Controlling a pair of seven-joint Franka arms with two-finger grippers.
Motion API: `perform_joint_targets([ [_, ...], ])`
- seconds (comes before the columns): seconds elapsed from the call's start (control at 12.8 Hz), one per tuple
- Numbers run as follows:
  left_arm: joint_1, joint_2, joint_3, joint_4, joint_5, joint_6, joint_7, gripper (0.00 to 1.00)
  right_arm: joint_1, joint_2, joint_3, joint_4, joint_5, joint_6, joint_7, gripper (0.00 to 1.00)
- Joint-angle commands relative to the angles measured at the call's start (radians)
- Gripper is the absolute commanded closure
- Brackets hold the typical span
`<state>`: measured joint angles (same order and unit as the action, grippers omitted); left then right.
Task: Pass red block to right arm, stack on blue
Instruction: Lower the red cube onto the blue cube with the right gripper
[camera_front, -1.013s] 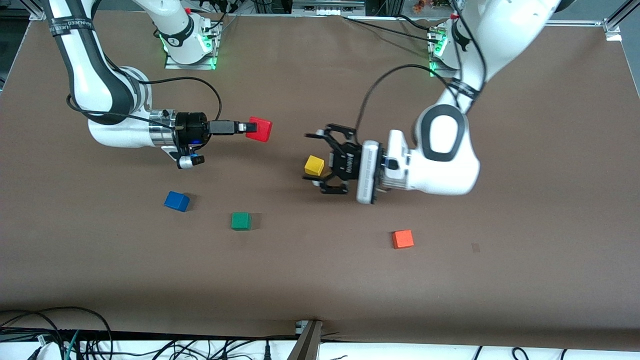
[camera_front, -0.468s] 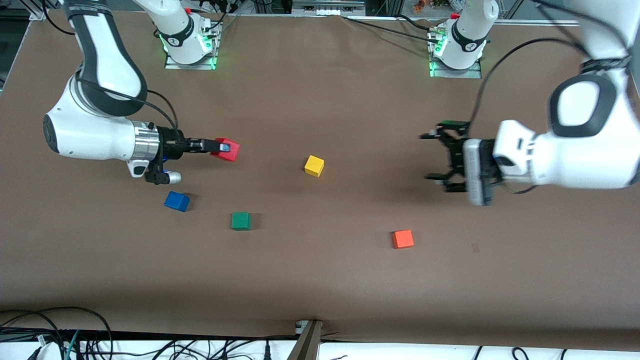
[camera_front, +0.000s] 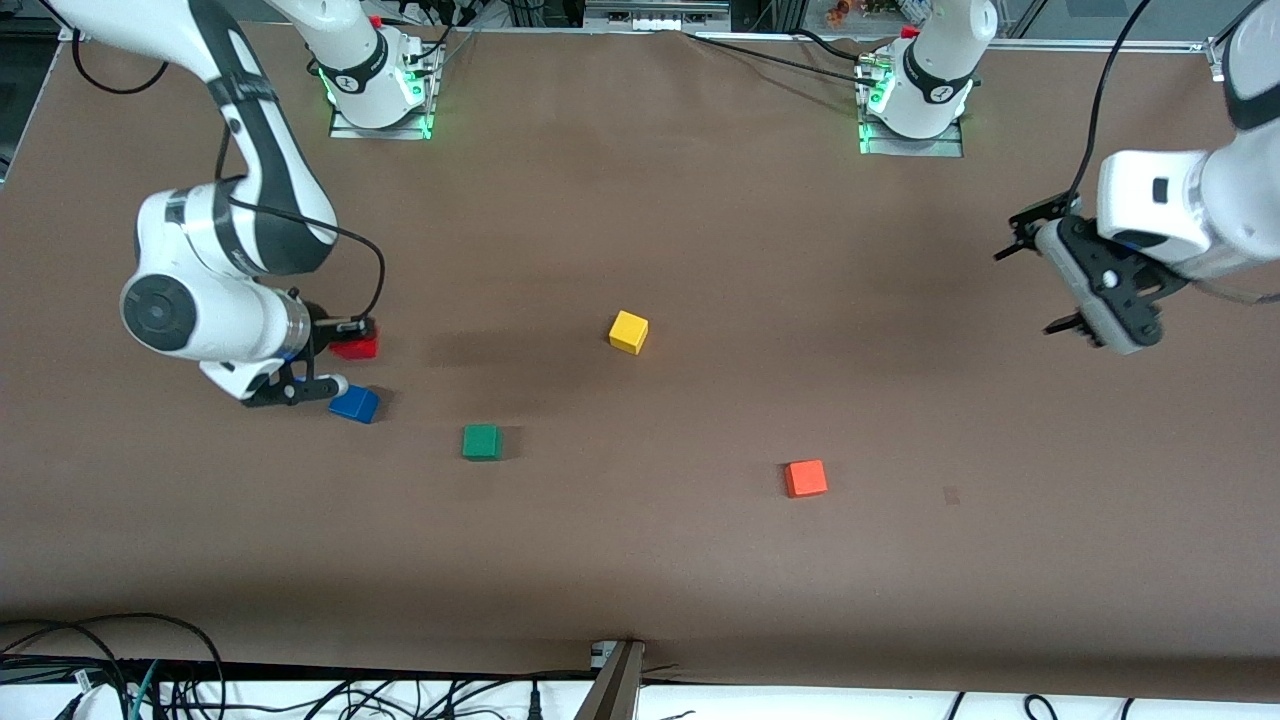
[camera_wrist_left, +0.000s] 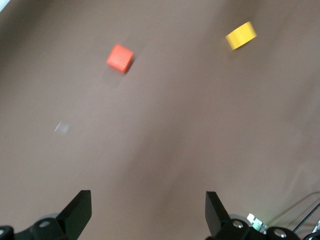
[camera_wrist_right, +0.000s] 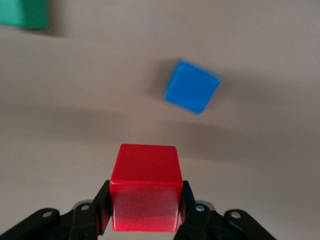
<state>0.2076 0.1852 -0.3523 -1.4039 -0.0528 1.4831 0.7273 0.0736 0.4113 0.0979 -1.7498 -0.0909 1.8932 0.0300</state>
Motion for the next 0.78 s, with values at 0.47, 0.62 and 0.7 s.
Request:
perform_joint_targets([
  [0.47,-0.036,-0.055,-0.017,0.009,0.281,-0.035,-0.613,0.00,0.035,0.187,0.008,0.155,-0.228,0.104,-0.108,0.92],
  [0.62,-0.024,-0.050,-0.013,0.011,0.271,-0.036,-0.863,0.00,0.043,0.192,0.008,0.148,-0.230,0.106,-0.110,0.91],
  [0.7,-0.008,-0.050,-0.011,0.008,0.254,-0.037,-0.864,0.00,0.043,0.190,0.008,0.148,-0.230,0.104,-0.110,0.91],
])
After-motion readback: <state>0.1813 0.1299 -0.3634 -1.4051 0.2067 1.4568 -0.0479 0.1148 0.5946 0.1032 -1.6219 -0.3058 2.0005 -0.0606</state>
